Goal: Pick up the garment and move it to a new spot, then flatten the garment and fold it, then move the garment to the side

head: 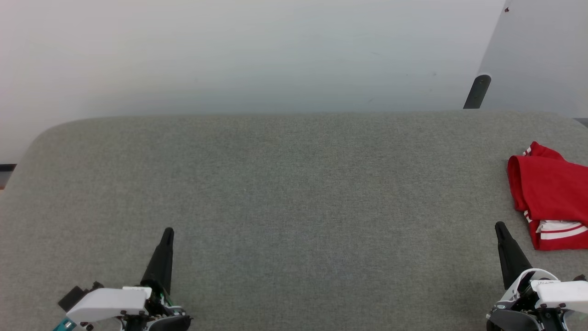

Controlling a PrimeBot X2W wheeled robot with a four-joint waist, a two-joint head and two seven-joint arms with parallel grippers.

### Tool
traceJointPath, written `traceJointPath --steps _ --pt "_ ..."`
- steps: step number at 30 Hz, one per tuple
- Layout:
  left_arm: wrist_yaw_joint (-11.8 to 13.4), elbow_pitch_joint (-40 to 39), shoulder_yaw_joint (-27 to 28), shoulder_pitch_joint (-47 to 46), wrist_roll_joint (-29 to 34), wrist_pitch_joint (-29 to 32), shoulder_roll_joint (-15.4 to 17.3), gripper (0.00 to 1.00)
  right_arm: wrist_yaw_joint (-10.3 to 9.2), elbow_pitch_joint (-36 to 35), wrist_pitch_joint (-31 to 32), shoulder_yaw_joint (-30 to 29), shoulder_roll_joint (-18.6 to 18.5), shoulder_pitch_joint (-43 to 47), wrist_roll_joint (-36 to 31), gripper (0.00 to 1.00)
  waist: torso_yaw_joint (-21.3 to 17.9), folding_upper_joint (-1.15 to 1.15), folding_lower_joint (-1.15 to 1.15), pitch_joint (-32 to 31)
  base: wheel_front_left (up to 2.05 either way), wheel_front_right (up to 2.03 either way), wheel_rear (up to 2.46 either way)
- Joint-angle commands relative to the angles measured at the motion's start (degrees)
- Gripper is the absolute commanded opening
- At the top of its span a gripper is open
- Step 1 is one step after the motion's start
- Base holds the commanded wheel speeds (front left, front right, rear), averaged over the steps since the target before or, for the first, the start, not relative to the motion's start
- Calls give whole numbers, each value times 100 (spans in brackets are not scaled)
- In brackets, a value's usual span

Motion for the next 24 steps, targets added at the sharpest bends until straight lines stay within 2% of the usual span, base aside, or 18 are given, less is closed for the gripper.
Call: traceJointPath --steps 1,24 --pt "-32 4 10 -56 -18 18 0 0 2 1 13 -1 17 -23 20 0 0 0 0 0 0 0 0" --pt "-33 3 9 -55 -18 17 0 0 2 1 12 0 17 -23 21 0 0 0 0 0 0 0 0"
